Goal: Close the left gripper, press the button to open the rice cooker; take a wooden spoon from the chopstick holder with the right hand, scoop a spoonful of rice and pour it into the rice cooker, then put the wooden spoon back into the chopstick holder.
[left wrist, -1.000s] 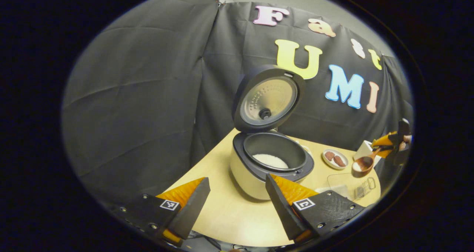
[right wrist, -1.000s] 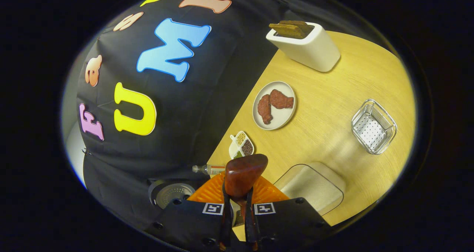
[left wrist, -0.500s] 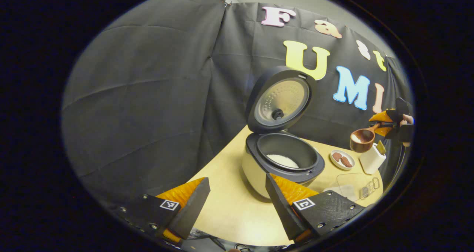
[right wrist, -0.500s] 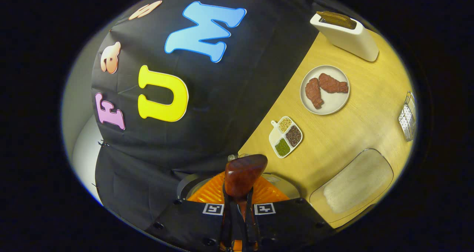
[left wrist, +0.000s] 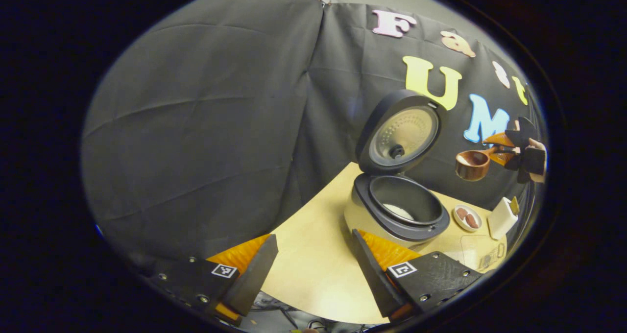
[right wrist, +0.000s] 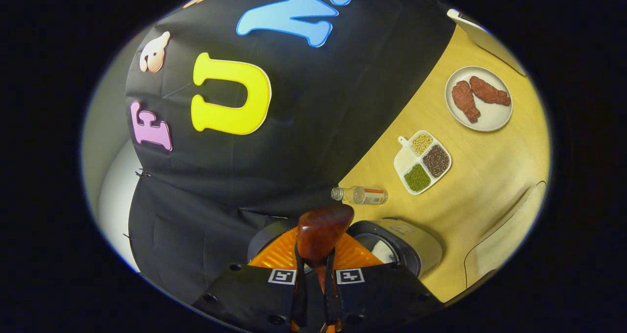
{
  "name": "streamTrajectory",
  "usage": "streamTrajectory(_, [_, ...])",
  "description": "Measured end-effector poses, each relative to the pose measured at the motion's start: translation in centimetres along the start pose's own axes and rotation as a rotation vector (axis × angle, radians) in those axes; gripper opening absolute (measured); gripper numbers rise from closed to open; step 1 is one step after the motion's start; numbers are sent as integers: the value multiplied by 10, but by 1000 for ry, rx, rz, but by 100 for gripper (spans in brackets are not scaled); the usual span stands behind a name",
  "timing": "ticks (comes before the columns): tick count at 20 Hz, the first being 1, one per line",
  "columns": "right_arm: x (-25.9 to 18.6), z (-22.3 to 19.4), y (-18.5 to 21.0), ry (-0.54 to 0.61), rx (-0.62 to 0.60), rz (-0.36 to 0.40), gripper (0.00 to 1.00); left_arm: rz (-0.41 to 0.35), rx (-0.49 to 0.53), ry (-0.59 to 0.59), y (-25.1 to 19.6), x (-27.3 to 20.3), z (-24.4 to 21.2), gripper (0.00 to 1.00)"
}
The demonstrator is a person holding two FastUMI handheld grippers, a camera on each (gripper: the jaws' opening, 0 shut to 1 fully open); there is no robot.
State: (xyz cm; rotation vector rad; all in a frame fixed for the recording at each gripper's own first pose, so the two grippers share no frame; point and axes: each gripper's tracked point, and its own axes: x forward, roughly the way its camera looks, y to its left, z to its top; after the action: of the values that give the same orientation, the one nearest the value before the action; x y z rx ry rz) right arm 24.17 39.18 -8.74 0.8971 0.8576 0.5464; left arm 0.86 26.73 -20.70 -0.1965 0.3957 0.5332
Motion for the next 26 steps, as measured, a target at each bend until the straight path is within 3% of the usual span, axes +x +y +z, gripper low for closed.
streamTrajectory(3, [28, -13, -7, 28, -76, -34, 11, 30, -1, 13, 12, -1, -5, 95])
streamTrajectory(4, [37, -16, -11, 37, -104, -47, 16, 38, -10, 16, 12, -2, -8, 95])
streamTrajectory(6, [51, -19, -24, 40, -152, -89, 11, 56, -25, 20, 19, -6, -10, 94])
streamTrajectory(7, [57, -20, -31, 40, -176, -108, 16, 66, -31, 25, 21, -8, -13, 95])
streamTrajectory(10, [68, -22, -48, 39, -257, -161, 16, 78, -52, 47, 26, -11, -24, 95])
streamTrajectory(11, [70, -21, -54, 30, -287, -185, 11, 75, -65, 55, 25, -12, -27, 95])
streamTrajectory(12, [72, -19, -59, 16, -318, -204, 16, 72, -78, 58, 27, -13, -26, 96])
streamTrajectory(15, [79, -22, -56, 8, -371, -207, 15, 76, -90, 55, 30, -16, -26, 95])
streamTrajectory(16, [82, -24, -55, 12, -393, -208, 11, 78, -88, 54, 31, -15, -26, 95])
streamTrajectory(18, [87, -29, -51, 20, -452, -208, 16, 78, -89, 54, 30, -16, -25, 95])
streamTrajectory(26, [99, -58, -21, 20, -656, -155, 16, 58, -128, 70, 24, -17, -24, 95])
